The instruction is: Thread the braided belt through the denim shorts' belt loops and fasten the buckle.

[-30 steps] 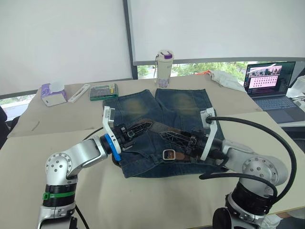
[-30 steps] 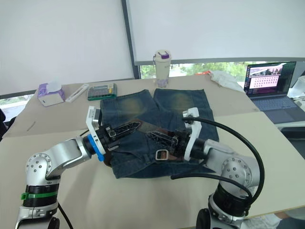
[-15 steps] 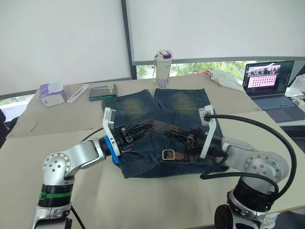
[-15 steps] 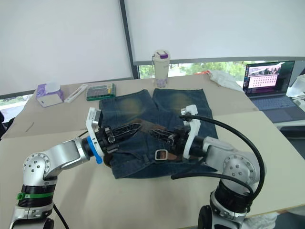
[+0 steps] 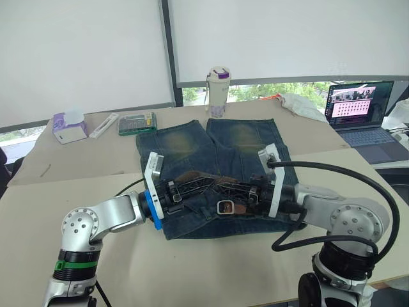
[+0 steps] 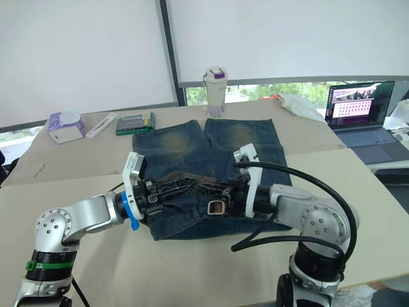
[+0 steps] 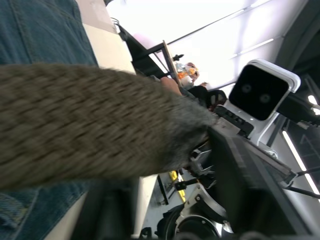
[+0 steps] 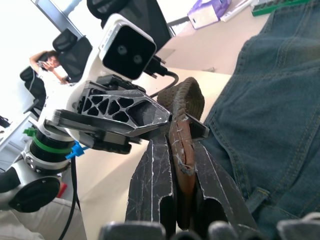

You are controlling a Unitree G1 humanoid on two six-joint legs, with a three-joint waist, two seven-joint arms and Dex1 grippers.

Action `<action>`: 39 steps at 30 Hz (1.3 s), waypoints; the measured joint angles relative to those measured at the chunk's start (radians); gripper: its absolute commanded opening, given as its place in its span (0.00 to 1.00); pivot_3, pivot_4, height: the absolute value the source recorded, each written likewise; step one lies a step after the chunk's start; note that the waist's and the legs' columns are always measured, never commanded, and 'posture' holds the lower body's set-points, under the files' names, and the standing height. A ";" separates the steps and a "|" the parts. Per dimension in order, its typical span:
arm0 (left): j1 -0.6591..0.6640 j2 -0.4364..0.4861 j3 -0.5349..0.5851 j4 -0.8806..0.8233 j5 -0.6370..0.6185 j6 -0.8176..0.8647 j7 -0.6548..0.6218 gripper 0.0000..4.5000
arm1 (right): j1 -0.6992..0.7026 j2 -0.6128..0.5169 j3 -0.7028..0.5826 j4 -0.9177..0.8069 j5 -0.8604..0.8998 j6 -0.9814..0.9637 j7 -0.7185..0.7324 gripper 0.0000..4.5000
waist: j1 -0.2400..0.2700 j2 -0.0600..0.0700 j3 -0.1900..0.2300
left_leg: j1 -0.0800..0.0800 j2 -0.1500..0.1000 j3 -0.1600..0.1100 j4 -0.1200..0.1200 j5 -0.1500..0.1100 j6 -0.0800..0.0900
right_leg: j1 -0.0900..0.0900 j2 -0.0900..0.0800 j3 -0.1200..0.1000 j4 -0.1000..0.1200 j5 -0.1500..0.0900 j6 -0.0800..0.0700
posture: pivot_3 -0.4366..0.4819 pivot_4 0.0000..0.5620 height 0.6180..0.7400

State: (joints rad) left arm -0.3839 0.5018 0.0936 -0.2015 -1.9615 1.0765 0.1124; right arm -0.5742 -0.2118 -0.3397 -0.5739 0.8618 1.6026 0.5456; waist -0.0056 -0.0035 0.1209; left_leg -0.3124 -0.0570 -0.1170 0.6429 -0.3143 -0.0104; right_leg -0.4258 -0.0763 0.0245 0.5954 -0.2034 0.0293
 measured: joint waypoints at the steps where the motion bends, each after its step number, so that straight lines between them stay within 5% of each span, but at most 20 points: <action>1: 0.000 0.000 0.000 0.000 0.000 0.006 -0.008 0.09 | 0.000 -0.012 0.002 0.001 0.007 0.000 0.000 0.00 | 0.000 0.000 0.000 | 0.000 0.000 0.000 0.000 0.000 0.000 | 0.000 0.000 0.000 0.000 0.000 0.000 | 0.48 0.27 1.00; 2: 0.000 0.003 -0.002 0.000 0.000 0.014 -0.013 0.02 | 0.001 -0.024 0.006 0.001 0.012 0.000 0.000 0.00 | 0.000 0.000 0.000 | 0.000 0.000 0.000 0.000 0.000 0.000 | 0.000 0.000 0.000 0.000 0.000 0.000 | 0.48 0.27 1.00; 5: 0.003 0.006 -0.012 0.000 0.000 0.017 -0.017 0.01 | 0.004 -0.056 0.018 0.001 0.030 -0.001 0.001 0.00 | 0.000 0.000 0.000 | 0.000 0.000 0.000 0.000 0.000 0.000 | 0.000 0.000 0.000 0.000 0.000 0.000 | 0.48 0.27 1.00; 7: 0.010 0.006 -0.015 0.000 0.000 0.016 -0.012 0.00 | 0.009 -0.080 0.039 0.001 0.031 -0.020 0.002 0.20 | 0.000 0.000 0.000 | 0.000 0.000 0.000 0.000 0.000 0.000 | 0.000 0.000 0.000 0.000 0.000 0.000 | 0.48 0.27 1.00; 11: 0.087 -0.029 0.023 -0.002 -0.001 -0.057 0.115 0.00 | 0.111 -0.347 0.323 -0.069 -0.142 -0.304 0.070 0.48 | 0.002 0.000 0.001 | 0.000 0.000 0.001 0.000 -0.001 0.001 | 0.001 -0.001 0.001 -0.001 -0.001 0.002 | 0.48 0.27 1.00; 16: 0.196 -0.015 0.067 -0.019 -0.001 -0.116 0.308 0.00 | 0.180 -0.537 0.682 -0.010 -0.529 -0.786 0.132 0.48 | -0.004 -0.002 0.002 | 0.001 0.001 0.002 0.000 0.000 -0.001 | 0.001 -0.001 0.001 0.000 -0.002 0.003 | 0.48 0.27 1.00; 28: 0.288 -0.037 0.138 -0.106 -0.001 -0.129 0.584 0.00 | 0.117 -0.477 0.915 0.259 -0.910 -1.279 0.239 0.48 | 0.019 -0.005 0.003 | 0.002 0.000 0.002 0.001 0.000 -0.001 | 0.003 -0.001 0.001 -0.001 -0.001 0.002 | 0.48 0.27 1.00; 35: 0.312 -0.147 0.177 -0.081 -0.003 -0.110 0.670 0.00 | 0.084 -0.423 0.924 0.361 -1.048 -1.331 0.243 0.01 | 0.018 -0.005 0.003 | 0.003 0.001 0.003 0.000 0.001 -0.002 | 0.003 0.000 0.001 -0.001 -0.001 0.001 | 0.48 0.27 1.00; 39: 0.303 -0.195 0.218 -0.041 -0.004 -0.071 0.665 0.00 | 0.094 -0.416 0.918 0.350 -1.069 -1.327 0.264 0.01 | 0.019 -0.005 0.002 | 0.004 0.000 0.003 0.000 0.001 -0.001 | 0.004 0.000 0.001 0.000 -0.001 0.001 | 0.48 0.27 1.00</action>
State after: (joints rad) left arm -0.0808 0.3069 0.3112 -0.2427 -1.9654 1.0055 0.7774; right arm -0.4803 -0.6274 0.5780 -0.2235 -0.2072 0.2751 0.8098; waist 0.0133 -0.0086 0.1233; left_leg -0.3080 -0.0570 -0.1140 0.6433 -0.3137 -0.0118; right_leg -0.4214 -0.0763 0.0259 0.5950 -0.2044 0.0307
